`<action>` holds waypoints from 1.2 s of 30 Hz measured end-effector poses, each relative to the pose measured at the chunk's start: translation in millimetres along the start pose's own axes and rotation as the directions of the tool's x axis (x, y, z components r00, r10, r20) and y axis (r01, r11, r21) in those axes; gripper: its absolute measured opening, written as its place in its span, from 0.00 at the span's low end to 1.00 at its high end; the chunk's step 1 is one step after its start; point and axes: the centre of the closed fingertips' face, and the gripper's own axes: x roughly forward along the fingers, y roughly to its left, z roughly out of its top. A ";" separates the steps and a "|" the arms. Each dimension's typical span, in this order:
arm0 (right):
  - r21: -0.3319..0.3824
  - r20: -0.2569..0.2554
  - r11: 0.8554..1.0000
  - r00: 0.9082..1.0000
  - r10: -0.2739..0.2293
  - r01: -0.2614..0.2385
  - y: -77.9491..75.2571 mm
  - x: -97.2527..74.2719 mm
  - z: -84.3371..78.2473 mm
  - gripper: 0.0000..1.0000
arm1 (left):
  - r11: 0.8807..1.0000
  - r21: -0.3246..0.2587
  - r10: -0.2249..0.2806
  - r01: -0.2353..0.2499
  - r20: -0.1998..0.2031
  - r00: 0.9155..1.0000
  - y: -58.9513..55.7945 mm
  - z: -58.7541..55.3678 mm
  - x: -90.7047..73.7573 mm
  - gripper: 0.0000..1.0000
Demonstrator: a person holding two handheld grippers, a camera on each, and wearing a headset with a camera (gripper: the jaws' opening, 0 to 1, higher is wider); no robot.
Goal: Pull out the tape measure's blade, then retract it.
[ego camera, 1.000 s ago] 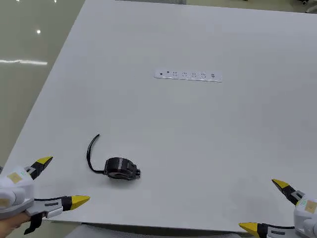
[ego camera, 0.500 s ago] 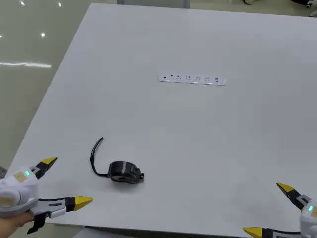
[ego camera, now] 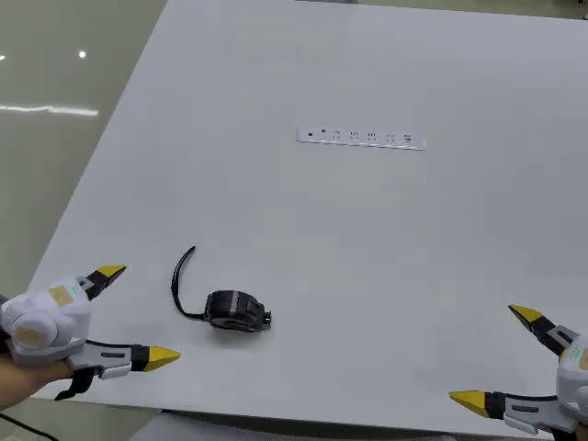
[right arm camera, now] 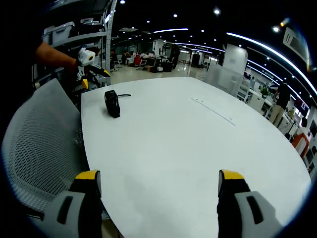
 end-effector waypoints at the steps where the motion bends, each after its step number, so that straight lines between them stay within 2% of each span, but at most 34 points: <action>1: -0.008 0.009 1.000 1.000 0.010 -0.010 -0.3 3.4 5.0 1.00 | 0.999 0.032 -0.015 0.015 -0.008 1.000 -1.6 4.9 2.9 0.97; 3: -0.025 0.016 0.999 1.000 0.021 -0.021 -1.2 8.8 10.3 1.00 | 0.997 0.067 -0.042 0.043 -0.019 0.999 -4.9 11.4 6.7 0.96; 6: -0.090 0.015 0.994 0.998 0.061 -0.059 2.0 18.0 18.8 1.00 | 0.988 0.125 -0.088 0.094 -0.058 0.994 -8.4 17.7 14.1 0.93; 8: -0.089 0.004 0.993 0.997 0.072 -0.071 2.7 21.8 20.0 1.00 | 0.984 0.135 -0.103 0.113 -0.081 0.991 -10.0 19.5 17.1 0.90; 15: -0.085 -0.012 0.988 0.991 0.131 -0.132 10.0 35.0 25.6 1.00 | 0.958 0.183 -0.193 0.222 -0.164 0.968 -18.2 21.4 33.6 0.83; 18: -0.093 -0.012 0.984 0.988 0.154 -0.155 16.2 41.6 30.9 1.00 | 0.940 0.202 -0.233 0.276 -0.211 0.949 -23.0 20.0 43.9 0.80; 19: -0.092 -0.017 0.982 0.986 0.167 -0.167 19.1 45.0 31.8 1.00 | 0.928 0.209 -0.254 0.308 -0.246 0.935 -27.6 18.3 46.7 0.76; 20: -0.095 -0.028 0.979 0.984 0.178 -0.180 20.9 47.7 31.1 0.99 | 0.920 0.221 -0.263 0.325 -0.267 0.927 -29.8 16.7 50.1 0.74; 21: -0.099 -0.051 0.974 0.979 0.198 -0.202 25.2 50.9 29.2 0.98 | 0.913 0.233 -0.265 0.334 -0.283 0.922 -31.0 15.9 55.6 0.74; 23: -0.105 -0.056 0.971 0.976 0.209 -0.214 29.2 56.1 31.6 0.98 | 0.903 0.236 -0.282 0.359 -0.305 0.910 -33.7 13.0 62.8 0.74; 24: -0.107 -0.056 0.968 0.973 0.223 -0.227 32.6 59.8 34.5 0.98 | 0.894 0.244 -0.293 0.375 -0.315 0.903 -36.2 12.7 67.5 0.74; 28: -0.112 -0.047 0.963 0.969 0.242 -0.246 39.3 73.7 44.3 0.97 | 0.872 0.279 -0.298 0.403 -0.350 0.888 -39.7 11.1 79.7 0.73; 30: -0.121 -0.047 0.956 0.964 0.262 -0.266 45.6 83.3 49.0 0.97 | 0.861 0.277 -0.314 0.426 -0.369 0.875 -44.0 10.1 84.3 0.70; 31: -0.123 -0.044 0.955 0.963 0.265 -0.268 47.4 88.8 52.2 0.96 | 0.851 0.282 -0.325 0.442 -0.378 0.867 -46.9 9.4 86.3 0.68; 34: -0.130 -0.038 0.950 0.959 0.282 -0.285 53.9 100.0 60.9 0.96 | 0.832 0.318 -0.311 0.455 -0.412 0.856 -46.5 6.4 90.4 0.65; 36: -0.137 -0.036 0.945 0.955 0.295 -0.297 58.4 108.1 66.1 0.95 | 0.829 0.326 -0.305 0.454 -0.417 0.856 -46.6 5.1 94.5 0.63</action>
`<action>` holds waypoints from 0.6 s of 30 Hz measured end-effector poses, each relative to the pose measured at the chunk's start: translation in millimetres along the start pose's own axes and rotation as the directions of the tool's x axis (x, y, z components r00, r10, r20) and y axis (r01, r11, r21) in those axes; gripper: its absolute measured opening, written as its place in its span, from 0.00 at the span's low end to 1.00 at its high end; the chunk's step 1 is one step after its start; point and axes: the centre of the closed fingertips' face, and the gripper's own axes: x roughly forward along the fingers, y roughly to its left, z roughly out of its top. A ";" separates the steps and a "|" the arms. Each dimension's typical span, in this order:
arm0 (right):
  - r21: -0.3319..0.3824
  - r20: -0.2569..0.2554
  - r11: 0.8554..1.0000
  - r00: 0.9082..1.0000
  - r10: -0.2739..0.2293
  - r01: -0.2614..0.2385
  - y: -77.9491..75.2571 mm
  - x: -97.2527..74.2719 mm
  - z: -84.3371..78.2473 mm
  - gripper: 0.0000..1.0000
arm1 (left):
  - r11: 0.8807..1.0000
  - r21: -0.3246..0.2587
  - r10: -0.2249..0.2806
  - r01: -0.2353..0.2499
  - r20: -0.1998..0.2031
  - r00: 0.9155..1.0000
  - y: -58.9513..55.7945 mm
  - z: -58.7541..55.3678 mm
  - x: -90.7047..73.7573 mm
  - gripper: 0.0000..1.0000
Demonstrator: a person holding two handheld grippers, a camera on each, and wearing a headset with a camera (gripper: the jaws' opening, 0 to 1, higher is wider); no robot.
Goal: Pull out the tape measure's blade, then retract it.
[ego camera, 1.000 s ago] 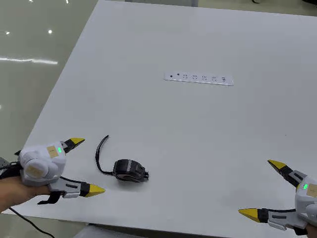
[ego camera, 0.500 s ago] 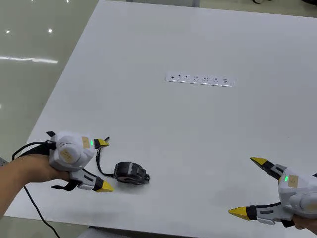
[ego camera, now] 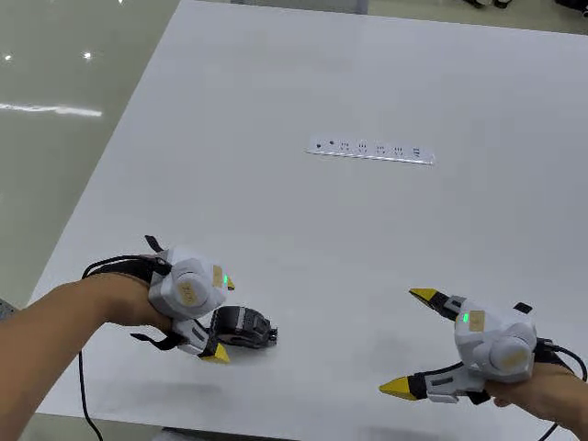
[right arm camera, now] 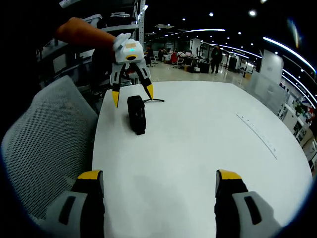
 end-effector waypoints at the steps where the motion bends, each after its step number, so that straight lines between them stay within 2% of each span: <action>1: -0.005 0.001 1.000 1.000 0.008 -0.008 1.0 3.9 2.4 0.94 | 1.000 0.002 0.002 -0.002 -0.003 1.000 0.8 -0.2 1.4 0.61; 7: -0.034 0.006 0.998 0.998 0.056 -0.056 9.3 34.0 18.8 0.91 | 1.000 0.010 0.020 -0.019 -0.017 1.000 6.0 0.6 6.4 0.49; 9: -0.053 0.006 0.996 0.997 0.073 -0.073 11.8 44.2 22.6 0.88 | 1.000 -0.005 0.012 -0.012 -0.009 1.000 5.7 4.4 7.3 0.49; 11: -0.053 0.007 0.995 0.996 0.084 -0.083 12.9 53.9 27.9 0.86 | 1.000 0.014 0.005 -0.004 -0.019 1.000 4.0 4.7 10.7 0.48; 13: -0.038 -0.003 0.994 0.994 0.105 -0.106 14.9 63.9 30.9 0.84 | 1.000 0.016 -0.020 0.021 -0.042 0.999 -1.3 3.3 13.5 0.42; 14: -0.046 -0.009 0.993 0.994 0.112 -0.112 15.9 67.4 32.3 0.82 | 0.998 -0.010 -0.061 0.060 -0.059 0.996 -8.5 1.2 13.9 0.32; 15: -0.059 -0.007 0.991 0.993 0.118 -0.118 17.3 72.8 35.3 0.81 | 1.000 0.004 -0.024 0.024 -0.053 0.998 -2.1 3.5 14.4 0.32; 18: -0.062 -0.013 0.987 0.989 0.146 -0.146 23.1 86.8 40.8 0.79 | 0.999 0.024 -0.025 0.026 -0.057 0.998 -3.6 3.6 12.5 0.31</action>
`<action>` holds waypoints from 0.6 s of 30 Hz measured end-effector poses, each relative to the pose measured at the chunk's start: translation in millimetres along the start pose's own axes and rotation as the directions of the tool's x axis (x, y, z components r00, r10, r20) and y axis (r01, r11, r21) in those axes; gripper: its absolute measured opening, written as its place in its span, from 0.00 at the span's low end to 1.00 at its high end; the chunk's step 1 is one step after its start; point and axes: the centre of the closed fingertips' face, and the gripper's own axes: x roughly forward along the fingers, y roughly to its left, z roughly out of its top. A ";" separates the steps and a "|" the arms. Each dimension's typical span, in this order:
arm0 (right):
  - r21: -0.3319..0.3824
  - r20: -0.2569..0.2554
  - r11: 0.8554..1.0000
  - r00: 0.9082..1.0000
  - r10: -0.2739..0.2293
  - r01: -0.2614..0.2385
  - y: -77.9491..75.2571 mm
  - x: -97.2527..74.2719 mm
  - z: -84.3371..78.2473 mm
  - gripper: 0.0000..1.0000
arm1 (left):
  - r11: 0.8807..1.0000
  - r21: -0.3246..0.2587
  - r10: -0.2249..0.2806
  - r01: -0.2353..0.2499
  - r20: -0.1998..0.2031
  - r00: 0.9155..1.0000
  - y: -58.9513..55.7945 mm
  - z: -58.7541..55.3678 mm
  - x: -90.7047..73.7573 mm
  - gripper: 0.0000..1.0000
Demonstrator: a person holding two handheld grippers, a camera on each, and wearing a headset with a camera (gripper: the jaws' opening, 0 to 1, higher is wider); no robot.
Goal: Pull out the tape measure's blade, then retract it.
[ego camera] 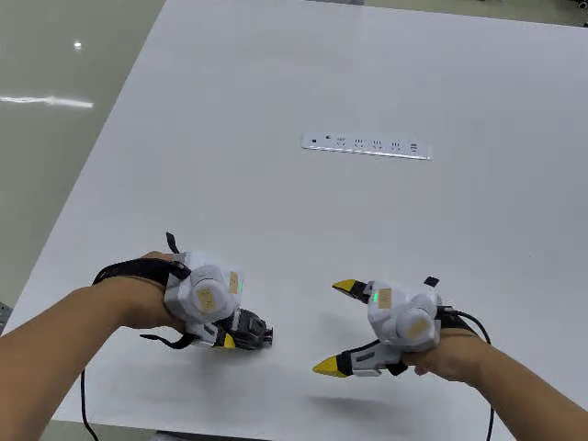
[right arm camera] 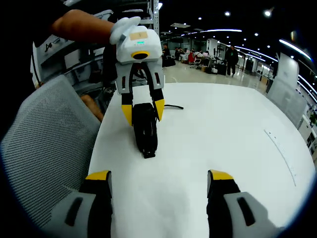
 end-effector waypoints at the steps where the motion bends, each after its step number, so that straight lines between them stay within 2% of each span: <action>1: -0.007 -0.006 1.000 1.000 0.006 -0.006 0.9 4.1 0.9 0.79 | 1.000 -0.001 0.004 -0.004 0.000 1.000 0.3 -0.6 0.2 0.31; 6: -0.048 -0.025 0.998 0.999 0.046 -0.048 7.0 27.0 4.6 0.68 | 1.000 0.007 0.006 -0.006 0.025 1.000 0.1 -0.8 -1.0 0.31; 7: -0.043 -0.025 0.998 0.999 0.044 -0.045 6.8 34.9 3.7 0.64 | 1.000 -0.007 0.008 -0.008 0.026 1.000 0.6 -0.9 -0.7 0.31; 11: -0.043 -0.067 0.995 0.994 0.088 -0.091 14.0 56.9 -4.5 0.50 | 1.000 -0.013 0.012 -0.011 0.021 1.000 1.3 -1.3 -0.9 0.31; 14: -0.041 -0.080 0.995 0.993 0.090 -0.093 13.1 68.0 -4.6 0.41 | 1.000 -0.022 0.009 -0.009 0.025 1.000 1.0 -1.6 -1.3 0.31; 18: -0.059 -0.065 0.995 0.995 0.080 -0.084 10.7 77.6 2.5 0.37 | 0.999 -0.034 0.013 -0.012 0.035 0.999 1.6 -1.9 -1.2 0.31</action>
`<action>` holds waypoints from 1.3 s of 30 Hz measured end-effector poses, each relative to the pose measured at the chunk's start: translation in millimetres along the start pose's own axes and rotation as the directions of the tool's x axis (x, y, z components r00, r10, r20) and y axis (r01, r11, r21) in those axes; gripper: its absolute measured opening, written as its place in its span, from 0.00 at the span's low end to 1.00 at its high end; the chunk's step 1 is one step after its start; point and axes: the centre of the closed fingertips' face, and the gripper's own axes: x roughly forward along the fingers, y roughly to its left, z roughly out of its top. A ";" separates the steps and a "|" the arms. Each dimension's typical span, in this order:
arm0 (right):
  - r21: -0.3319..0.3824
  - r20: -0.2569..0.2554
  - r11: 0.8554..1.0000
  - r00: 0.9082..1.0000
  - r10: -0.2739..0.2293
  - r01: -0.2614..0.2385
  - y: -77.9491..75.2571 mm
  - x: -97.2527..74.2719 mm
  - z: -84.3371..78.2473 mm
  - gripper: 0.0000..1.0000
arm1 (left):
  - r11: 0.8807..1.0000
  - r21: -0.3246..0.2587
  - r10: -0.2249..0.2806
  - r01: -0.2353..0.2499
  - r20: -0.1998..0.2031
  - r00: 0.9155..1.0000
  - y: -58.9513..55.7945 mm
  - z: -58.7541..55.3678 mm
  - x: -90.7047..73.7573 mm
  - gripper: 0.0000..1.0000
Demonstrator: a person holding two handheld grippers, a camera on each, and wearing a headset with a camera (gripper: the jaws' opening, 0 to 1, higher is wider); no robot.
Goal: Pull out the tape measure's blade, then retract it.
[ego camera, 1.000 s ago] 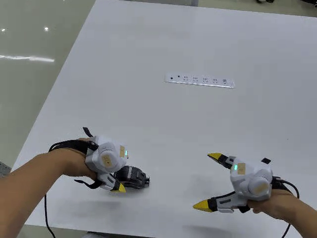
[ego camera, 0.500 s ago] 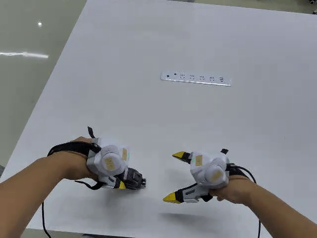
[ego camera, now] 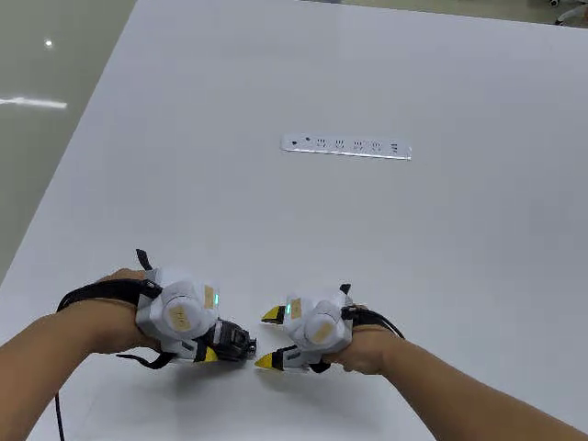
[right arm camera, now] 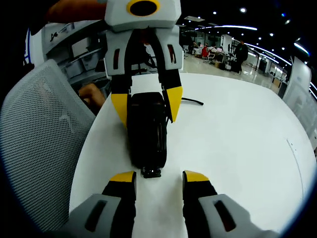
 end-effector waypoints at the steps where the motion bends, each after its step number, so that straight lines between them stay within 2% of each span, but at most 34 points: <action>1: 0.001 0.001 1.000 1.000 0.000 0.000 0.0 1.2 0.3 0.33 | 1.000 -0.001 0.000 0.000 0.001 1.000 0.3 0.2 0.5 0.31; 2: -0.006 0.000 1.000 1.000 -0.004 0.004 0.2 1.5 0.6 0.28 | 1.000 -0.001 -0.001 0.001 0.003 1.000 0.3 0.2 0.4 0.31; 4: 0.001 -0.008 1.000 1.000 0.017 -0.017 4.6 3.6 -2.5 0.25 | 1.000 -0.005 -0.004 0.004 0.002 1.000 0.3 0.1 0.5 0.31; 9: -0.027 -0.029 0.999 0.999 0.036 -0.037 11.7 9.4 -5.7 0.15 | 1.000 -0.009 -0.007 0.007 0.005 1.000 -0.1 -0.3 0.8 0.31; 12: -0.060 -0.025 0.997 0.999 0.037 -0.039 12.2 14.0 -3.6 0.15 | 1.000 -0.014 -0.006 0.006 0.007 1.000 -0.1 -0.3 1.0 0.31; 14: -0.016 -0.014 0.999 0.999 0.044 -0.044 10.3 12.8 -4.5 0.14 | 1.000 -0.017 -0.004 0.004 0.005 1.000 0.0 -0.2 1.1 0.31; 18: -0.057 -0.018 0.997 0.999 0.042 -0.043 11.0 11.5 -4.5 0.12 | 1.000 -0.018 -0.004 0.004 0.002 1.000 -0.1 -0.8 0.9 0.31; 27: -0.016 -0.027 0.999 0.998 0.051 -0.052 6.8 0.2 -15.8 0.12 | 0.999 -0.033 -0.004 0.004 0.005 1.000 1.0 -0.5 0.9 0.31; 30: 0.019 -0.025 0.998 0.998 0.054 -0.053 8.5 -1.1 -16.0 0.13 | 0.999 -0.040 -0.004 0.004 0.008 1.000 1.4 -0.4 1.2 0.31; 35: -0.025 -0.052 0.999 0.998 0.031 -0.032 9.6 0.8 -16.3 0.15 | 0.999 -0.047 -0.001 0.001 0.002 1.000 1.9 0.1 1.9 0.31; 39: -0.008 -0.038 1.000 0.999 0.027 -0.028 8.3 1.9 -14.3 0.15 | 0.999 -0.050 -0.002 0.001 -0.001 1.000 1.8 -0.2 2.0 0.31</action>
